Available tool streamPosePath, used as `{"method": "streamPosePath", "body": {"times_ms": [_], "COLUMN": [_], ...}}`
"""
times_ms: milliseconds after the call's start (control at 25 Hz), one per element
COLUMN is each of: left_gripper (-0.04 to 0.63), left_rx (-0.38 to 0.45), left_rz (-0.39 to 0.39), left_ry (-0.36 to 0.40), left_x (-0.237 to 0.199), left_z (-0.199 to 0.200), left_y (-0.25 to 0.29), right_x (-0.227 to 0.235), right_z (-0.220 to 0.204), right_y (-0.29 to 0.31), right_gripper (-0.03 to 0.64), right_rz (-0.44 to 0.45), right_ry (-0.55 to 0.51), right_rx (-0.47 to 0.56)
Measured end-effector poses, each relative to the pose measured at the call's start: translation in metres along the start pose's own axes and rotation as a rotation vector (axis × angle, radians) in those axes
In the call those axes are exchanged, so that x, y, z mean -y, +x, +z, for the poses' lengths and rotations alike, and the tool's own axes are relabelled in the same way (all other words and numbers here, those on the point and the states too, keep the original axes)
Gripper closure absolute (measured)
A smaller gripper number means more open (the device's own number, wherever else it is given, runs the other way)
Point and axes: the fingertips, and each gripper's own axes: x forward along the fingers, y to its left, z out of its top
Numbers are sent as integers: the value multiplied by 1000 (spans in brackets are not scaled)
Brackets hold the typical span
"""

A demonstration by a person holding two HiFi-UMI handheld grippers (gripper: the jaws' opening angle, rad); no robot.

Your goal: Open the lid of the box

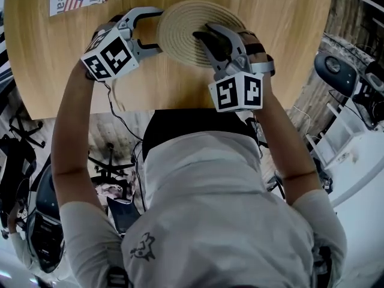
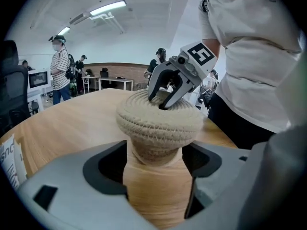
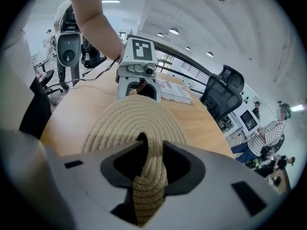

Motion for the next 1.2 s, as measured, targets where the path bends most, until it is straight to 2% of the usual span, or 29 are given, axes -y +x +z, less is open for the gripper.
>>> {"method": "streamPosePath", "body": {"times_ms": [240, 560, 880, 1200], "left_gripper": [244, 282, 291, 281], "left_rx": [5, 26, 24, 12], "left_rz": [-65, -52, -45, -25], "left_ry": [1, 9, 0, -26], "left_x": [1, -7, -14, -9], "left_z": [1, 2, -5, -8], "left_y": [12, 8, 3, 5], "right_x": [-1, 1, 8, 14], "right_z": [-1, 4, 12, 16], "right_y": [5, 7, 8, -19], "right_gripper": [529, 577, 583, 583], "right_rz": [-49, -87, -84, -140], "right_ry": [-83, -141, -104, -63], "right_rx": [-2, 23, 52, 48]}}
